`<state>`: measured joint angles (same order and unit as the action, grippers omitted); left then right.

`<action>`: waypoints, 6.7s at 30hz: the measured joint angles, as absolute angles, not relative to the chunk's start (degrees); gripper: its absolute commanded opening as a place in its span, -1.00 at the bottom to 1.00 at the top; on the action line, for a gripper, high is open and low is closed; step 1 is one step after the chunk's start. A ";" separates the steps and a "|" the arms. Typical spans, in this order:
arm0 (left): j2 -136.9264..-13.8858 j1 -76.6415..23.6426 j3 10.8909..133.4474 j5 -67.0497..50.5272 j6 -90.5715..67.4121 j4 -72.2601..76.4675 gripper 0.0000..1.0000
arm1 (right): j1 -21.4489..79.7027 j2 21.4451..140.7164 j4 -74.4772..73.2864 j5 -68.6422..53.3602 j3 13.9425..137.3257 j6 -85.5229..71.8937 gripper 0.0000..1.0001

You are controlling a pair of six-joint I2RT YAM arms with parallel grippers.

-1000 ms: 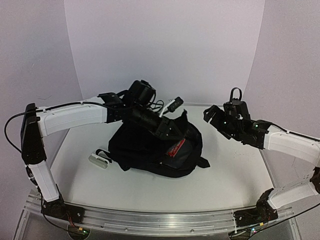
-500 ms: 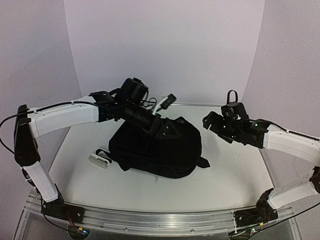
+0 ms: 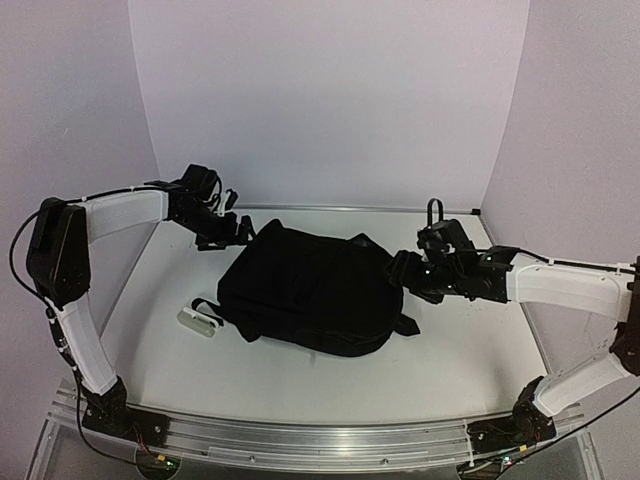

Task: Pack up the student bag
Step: Zip the student bag at the center of the board.

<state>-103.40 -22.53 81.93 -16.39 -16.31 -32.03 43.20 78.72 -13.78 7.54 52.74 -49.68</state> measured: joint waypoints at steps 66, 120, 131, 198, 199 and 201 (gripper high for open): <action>-111.81 -48.62 88.18 -11.72 -0.95 -27.24 0.75 | 45.63 86.35 -21.82 4.71 64.93 -43.24 -0.23; -115.13 -51.35 84.93 1.28 0.49 -19.03 -1.00 | 38.55 109.46 -2.04 -6.41 68.25 -32.33 -1.00; -115.09 -52.46 85.10 2.94 -6.36 -19.16 -1.00 | 39.07 96.27 0.93 -5.95 60.22 -33.29 -1.00; -102.72 -49.82 71.83 -3.05 4.47 -17.22 -1.00 | 49.91 107.22 -10.51 -0.94 72.75 -7.22 -0.41; -102.72 -49.82 71.83 -3.05 4.45 -17.28 -1.00 | 49.91 107.48 -10.13 -0.49 72.75 -7.22 -0.52; -102.72 -49.82 71.83 -3.05 4.36 -17.30 -1.00 | 49.92 107.74 -9.34 0.88 72.72 -7.46 -0.75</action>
<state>-102.72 -49.82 71.83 -3.05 4.36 -17.30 49.92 107.74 -9.34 0.88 72.72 -7.46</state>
